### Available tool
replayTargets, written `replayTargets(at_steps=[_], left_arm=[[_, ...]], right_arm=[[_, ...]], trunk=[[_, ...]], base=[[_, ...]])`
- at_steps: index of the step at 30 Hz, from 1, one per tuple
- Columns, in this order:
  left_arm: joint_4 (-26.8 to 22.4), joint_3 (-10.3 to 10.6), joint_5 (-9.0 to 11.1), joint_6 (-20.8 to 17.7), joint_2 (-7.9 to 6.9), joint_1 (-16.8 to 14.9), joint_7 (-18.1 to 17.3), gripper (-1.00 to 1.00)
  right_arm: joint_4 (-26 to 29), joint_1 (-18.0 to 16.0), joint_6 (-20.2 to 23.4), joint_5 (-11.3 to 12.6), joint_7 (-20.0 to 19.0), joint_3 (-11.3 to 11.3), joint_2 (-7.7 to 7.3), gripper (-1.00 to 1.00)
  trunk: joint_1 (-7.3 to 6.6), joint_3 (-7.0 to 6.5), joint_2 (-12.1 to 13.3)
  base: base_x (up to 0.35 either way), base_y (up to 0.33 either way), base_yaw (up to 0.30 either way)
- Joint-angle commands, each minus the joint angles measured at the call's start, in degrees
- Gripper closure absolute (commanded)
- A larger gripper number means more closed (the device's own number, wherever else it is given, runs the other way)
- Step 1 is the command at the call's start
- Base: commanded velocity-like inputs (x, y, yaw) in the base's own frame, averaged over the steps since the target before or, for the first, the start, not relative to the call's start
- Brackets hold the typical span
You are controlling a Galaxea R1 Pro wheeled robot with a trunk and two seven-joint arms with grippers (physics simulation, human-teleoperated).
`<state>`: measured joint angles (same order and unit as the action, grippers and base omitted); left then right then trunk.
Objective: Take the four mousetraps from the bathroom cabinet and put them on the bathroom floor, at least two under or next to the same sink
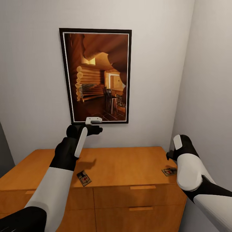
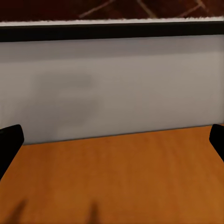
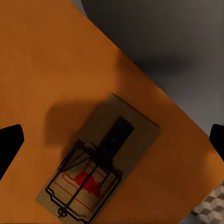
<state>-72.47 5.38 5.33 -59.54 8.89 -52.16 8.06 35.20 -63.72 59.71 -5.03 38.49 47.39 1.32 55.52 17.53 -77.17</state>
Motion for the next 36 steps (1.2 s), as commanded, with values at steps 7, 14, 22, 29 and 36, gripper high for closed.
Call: replayTargets(at_steps=[7, 14, 22, 29, 36], left_arm=[[-0.1, 0.1, 0.5, -0.2, 0.01, -0.1, 0.6, -1.0], [0.0, 0.0, 0.6, -0.2, 0.0, -0.1, 0.6, -1.0], [0.0, 0.0, 0.6, -0.2, -0.01, -0.1, 0.6, -1.0], [0.0, 0.0, 0.6, -0.2, 0.01, -0.1, 0.6, -1.0], [0.0, 0.0, 0.7, -0.2, 0.07, -0.1, 0.6, -1.0]], right_arm=[[-0.4, -0.1, 0.3, -0.5, -0.2, 0.3, 0.16, -1.0], [-1.1, -0.1, 0.3, -0.5, -0.3, 0.3, 0.2, -1.0], [-2.5, -0.1, 0.3, -0.5, -0.3, 0.4, 0.12, -1.0], [-2.7, -0.1, 0.3, -0.5, -0.3, 0.5, 0.12, -1.0], [-2.8, -0.1, 0.3, -0.5, -0.3, 0.4, 0.16, -1.0]], trunk=[[0.0, 0.08, 0.0], [0.0, 0.08, 0.0], [0.0, 0.08, 0.0], [0.0, 0.08, 0.0], [0.0, 0.08, 0.0]], base=[[0.0, 0.0, 0.0], [0.0, 0.0, 0.0], [0.0, 0.0, 0.0], [0.0, 0.0, 0.0], [0.0, 0.0, 0.0]])
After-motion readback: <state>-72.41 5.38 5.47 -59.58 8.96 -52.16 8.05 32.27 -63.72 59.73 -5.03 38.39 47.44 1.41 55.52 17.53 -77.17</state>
